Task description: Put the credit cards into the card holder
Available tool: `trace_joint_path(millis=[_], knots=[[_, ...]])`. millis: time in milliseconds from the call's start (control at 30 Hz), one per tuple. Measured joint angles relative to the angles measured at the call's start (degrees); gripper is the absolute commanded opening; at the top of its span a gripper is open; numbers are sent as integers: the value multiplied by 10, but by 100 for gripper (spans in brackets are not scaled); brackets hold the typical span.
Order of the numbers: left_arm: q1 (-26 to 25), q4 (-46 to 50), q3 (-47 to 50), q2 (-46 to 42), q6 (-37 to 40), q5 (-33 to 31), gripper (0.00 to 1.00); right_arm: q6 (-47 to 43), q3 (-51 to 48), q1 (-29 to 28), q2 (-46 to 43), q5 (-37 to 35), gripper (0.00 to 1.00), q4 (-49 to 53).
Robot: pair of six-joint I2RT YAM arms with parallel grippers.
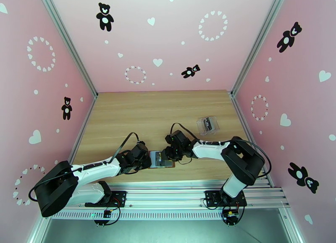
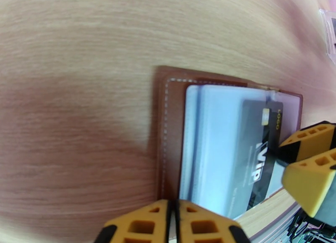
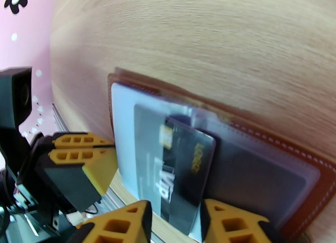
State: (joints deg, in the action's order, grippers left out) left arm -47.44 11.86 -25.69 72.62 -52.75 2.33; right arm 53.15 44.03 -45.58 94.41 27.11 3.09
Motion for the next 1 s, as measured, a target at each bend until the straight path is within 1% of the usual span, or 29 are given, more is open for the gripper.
trace_joint_path(millis=[233,433,633,1000], knots=[[0,-6,0,3,0,0,13,-15,24,-3,-6,-28,39,52],[0,-5,0,3,0,0,13,-11,37,-17,16,-33,36,53],[0,-5,0,3,0,0,13,-10,47,-22,31,-34,36,52],[0,-5,0,4,0,0,12,-6,85,-47,61,-46,36,61]])
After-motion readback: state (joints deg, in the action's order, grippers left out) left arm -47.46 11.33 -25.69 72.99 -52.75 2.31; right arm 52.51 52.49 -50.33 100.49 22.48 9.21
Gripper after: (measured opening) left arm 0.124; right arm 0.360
